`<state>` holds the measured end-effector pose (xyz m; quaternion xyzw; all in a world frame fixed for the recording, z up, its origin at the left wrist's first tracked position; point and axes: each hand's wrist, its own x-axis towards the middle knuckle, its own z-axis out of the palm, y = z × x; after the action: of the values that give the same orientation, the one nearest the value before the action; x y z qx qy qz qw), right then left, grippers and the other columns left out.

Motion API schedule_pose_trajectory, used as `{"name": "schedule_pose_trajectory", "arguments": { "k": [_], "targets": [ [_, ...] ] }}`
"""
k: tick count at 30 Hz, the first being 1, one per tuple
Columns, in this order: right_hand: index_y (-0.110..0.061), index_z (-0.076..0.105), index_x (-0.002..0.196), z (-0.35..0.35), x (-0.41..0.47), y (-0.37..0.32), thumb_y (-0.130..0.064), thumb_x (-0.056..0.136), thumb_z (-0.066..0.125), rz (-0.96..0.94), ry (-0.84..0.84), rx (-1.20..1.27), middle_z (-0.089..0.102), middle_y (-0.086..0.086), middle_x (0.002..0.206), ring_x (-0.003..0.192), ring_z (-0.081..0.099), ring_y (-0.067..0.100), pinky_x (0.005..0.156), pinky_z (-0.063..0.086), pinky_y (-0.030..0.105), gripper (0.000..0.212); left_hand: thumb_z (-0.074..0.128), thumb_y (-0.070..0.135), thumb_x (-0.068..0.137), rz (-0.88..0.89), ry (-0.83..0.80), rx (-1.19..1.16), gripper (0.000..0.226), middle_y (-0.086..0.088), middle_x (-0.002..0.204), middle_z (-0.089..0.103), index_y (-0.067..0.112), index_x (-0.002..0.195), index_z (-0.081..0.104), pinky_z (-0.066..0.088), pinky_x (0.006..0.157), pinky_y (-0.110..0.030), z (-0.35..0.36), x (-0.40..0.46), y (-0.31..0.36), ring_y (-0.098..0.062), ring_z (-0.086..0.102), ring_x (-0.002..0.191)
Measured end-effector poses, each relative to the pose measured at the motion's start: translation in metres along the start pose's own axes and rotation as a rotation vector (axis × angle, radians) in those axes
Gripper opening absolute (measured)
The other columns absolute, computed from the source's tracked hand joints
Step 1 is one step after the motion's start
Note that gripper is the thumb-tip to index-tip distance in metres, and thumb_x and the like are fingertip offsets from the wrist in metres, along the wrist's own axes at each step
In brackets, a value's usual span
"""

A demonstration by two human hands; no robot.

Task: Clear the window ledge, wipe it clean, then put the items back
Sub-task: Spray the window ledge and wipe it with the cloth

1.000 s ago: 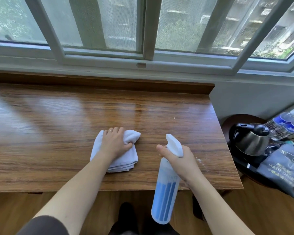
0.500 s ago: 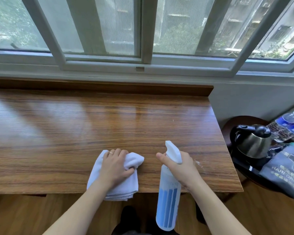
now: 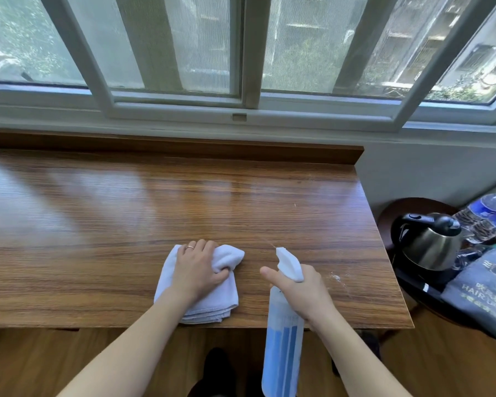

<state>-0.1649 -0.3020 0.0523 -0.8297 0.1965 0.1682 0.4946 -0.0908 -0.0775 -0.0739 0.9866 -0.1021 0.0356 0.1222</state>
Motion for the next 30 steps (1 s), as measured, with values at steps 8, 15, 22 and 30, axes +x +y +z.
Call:
{"name": "schedule_pose_trajectory", "arguments": {
  "k": [8, 15, 22, 30],
  "targets": [
    [-0.020, 0.048, 0.067, 0.002, -0.003, 0.003, -0.057, 0.081, 0.070, -0.004, 0.021, 0.002, 0.045, -0.004, 0.061, 0.059, 0.043, 0.011, 0.060, 0.035, 0.031, 0.045, 0.055, 0.058, 0.063, -0.009, 0.004, -0.011, 0.054, 0.003, 0.090, 0.062, 0.019, 0.099, 0.062, 0.043, 0.082, -0.041, 0.002, -0.001, -0.001, -0.024, 0.058, 0.085],
    [-0.019, 0.051, 0.069, -0.003, -0.005, 0.008, -0.057, 0.080, 0.071, 0.019, 0.058, 0.005, 0.049, -0.004, 0.064, 0.062, 0.048, 0.012, 0.062, 0.039, 0.031, 0.045, 0.050, 0.058, 0.065, -0.025, 0.012, -0.033, 0.054, 0.003, 0.091, 0.062, 0.019, 0.101, 0.062, 0.042, 0.085, -0.042, 0.002, -0.002, 0.003, -0.024, 0.057, 0.087],
    [-0.023, 0.047, 0.061, -0.006, -0.001, 0.002, -0.055, 0.081, 0.071, -0.019, 0.038, 0.042, 0.045, -0.009, 0.057, 0.057, 0.043, 0.010, 0.060, 0.037, 0.030, 0.045, 0.049, 0.059, 0.065, -0.029, 0.001, -0.026, 0.054, 0.003, 0.091, 0.061, 0.020, 0.100, 0.062, 0.042, 0.085, -0.041, 0.003, -0.001, 0.007, -0.024, 0.056, 0.088],
    [-0.023, 0.049, 0.059, -0.017, 0.014, -0.010, -0.051, 0.082, 0.072, -0.044, 0.018, 0.037, 0.044, -0.009, 0.056, 0.055, 0.040, 0.009, 0.059, 0.034, 0.029, 0.043, 0.053, 0.058, 0.060, 0.044, 0.047, -0.041, 0.049, 0.002, 0.081, 0.060, 0.019, 0.087, 0.062, 0.046, 0.075, -0.040, 0.012, 0.021, 0.038, -0.025, 0.058, 0.075]
  ]
}}
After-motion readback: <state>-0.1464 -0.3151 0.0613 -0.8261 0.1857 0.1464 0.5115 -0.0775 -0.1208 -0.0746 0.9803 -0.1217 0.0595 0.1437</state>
